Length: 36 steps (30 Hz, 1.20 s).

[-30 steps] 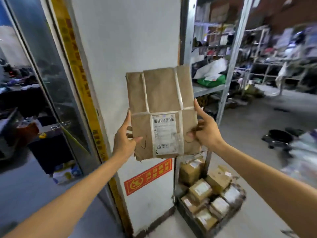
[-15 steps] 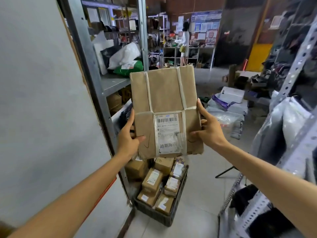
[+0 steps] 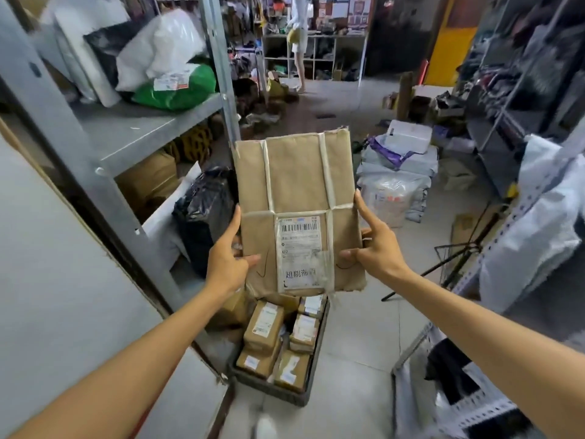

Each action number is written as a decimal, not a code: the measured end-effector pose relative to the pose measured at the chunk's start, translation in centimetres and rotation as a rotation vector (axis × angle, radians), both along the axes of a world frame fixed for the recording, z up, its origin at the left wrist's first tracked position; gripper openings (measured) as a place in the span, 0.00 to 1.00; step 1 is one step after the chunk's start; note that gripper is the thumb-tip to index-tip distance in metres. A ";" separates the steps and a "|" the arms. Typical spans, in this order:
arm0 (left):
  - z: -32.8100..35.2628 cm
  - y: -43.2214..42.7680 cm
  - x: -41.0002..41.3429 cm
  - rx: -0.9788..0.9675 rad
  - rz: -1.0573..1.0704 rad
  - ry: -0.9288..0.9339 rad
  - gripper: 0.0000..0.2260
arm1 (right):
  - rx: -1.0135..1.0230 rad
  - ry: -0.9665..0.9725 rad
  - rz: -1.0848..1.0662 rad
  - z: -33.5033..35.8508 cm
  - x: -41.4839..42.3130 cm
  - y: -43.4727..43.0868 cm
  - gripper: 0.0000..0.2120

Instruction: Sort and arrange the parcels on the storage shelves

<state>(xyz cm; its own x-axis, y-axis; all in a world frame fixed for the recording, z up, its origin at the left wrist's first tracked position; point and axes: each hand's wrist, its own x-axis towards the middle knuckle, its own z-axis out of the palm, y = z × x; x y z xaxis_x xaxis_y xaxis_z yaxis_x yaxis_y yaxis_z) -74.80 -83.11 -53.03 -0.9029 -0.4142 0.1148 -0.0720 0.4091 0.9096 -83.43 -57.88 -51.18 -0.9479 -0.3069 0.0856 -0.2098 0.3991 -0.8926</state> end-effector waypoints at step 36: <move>-44.3 -8.1 -12.1 0.042 -0.169 -0.683 0.44 | 0.229 -0.734 -0.241 -47.2 -5.9 -8.7 0.49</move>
